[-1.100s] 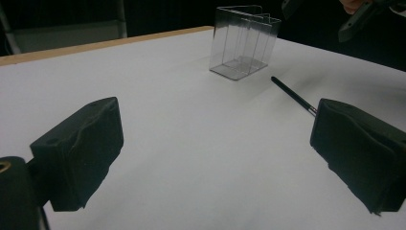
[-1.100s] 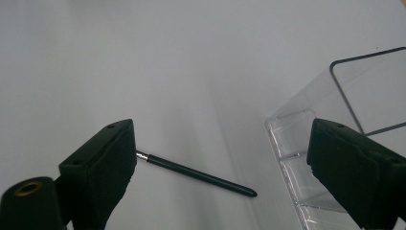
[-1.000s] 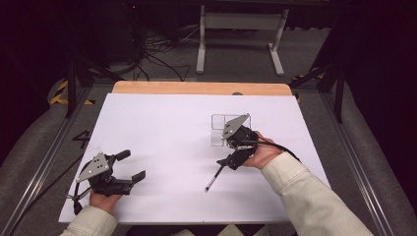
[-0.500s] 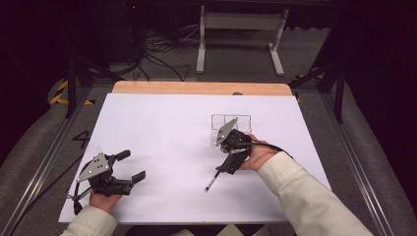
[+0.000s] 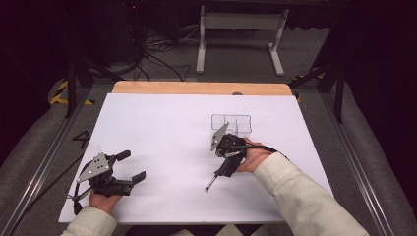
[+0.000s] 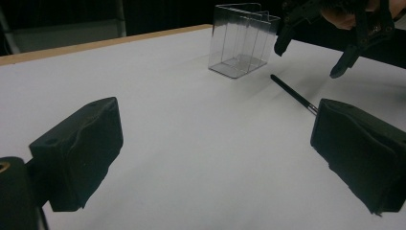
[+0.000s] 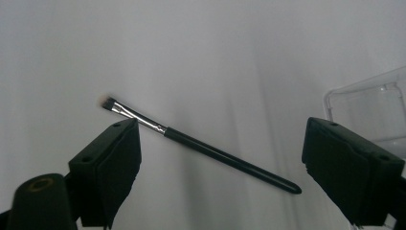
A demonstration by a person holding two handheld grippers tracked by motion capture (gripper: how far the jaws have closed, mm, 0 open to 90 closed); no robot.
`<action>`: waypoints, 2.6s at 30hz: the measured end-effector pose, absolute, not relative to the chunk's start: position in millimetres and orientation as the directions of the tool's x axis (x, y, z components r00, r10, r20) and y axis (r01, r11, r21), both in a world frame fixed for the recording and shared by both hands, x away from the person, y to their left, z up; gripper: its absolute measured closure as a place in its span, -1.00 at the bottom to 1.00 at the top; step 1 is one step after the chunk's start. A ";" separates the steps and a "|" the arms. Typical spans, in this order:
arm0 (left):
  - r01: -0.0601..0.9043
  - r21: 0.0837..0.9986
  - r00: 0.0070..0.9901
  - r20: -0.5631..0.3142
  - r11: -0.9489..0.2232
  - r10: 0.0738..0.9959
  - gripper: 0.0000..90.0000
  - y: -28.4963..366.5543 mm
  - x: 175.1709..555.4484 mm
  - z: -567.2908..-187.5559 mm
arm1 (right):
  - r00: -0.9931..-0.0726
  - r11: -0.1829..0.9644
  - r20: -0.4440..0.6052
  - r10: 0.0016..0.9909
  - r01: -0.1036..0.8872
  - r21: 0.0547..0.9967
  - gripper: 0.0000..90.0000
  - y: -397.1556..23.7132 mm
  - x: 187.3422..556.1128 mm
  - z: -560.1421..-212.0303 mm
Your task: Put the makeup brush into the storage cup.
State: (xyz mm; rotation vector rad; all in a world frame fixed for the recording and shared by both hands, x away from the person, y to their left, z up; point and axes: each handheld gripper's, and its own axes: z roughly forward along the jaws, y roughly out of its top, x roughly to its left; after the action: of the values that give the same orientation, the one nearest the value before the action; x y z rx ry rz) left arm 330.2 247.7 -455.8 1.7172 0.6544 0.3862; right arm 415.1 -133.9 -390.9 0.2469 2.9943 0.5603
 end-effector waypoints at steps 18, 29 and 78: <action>0.222 0.964 0.792 -0.092 -0.144 0.604 -0.90 247.5 330.9 -455.9 | -0.990 0.952 -0.042 0.134 0.117 0.282 -0.59 -126.6 416.6 -408.6; 0.228 0.962 0.796 -0.095 -0.150 0.597 -0.90 248.2 331.2 -455.6 | -0.995 0.969 -0.027 0.100 0.091 0.230 -0.45 -123.3 415.6 -419.8; 0.237 0.962 0.794 -0.111 -0.136 0.598 -0.91 248.2 331.5 -455.9 | -0.995 0.957 -0.069 0.075 0.053 0.285 0.87 -134.4 398.9 -381.1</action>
State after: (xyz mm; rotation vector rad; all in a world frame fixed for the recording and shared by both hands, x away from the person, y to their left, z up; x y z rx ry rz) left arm 331.5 248.2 -455.9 1.7160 0.6566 0.3535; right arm 398.9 -134.4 -381.1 0.0992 3.0297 0.4385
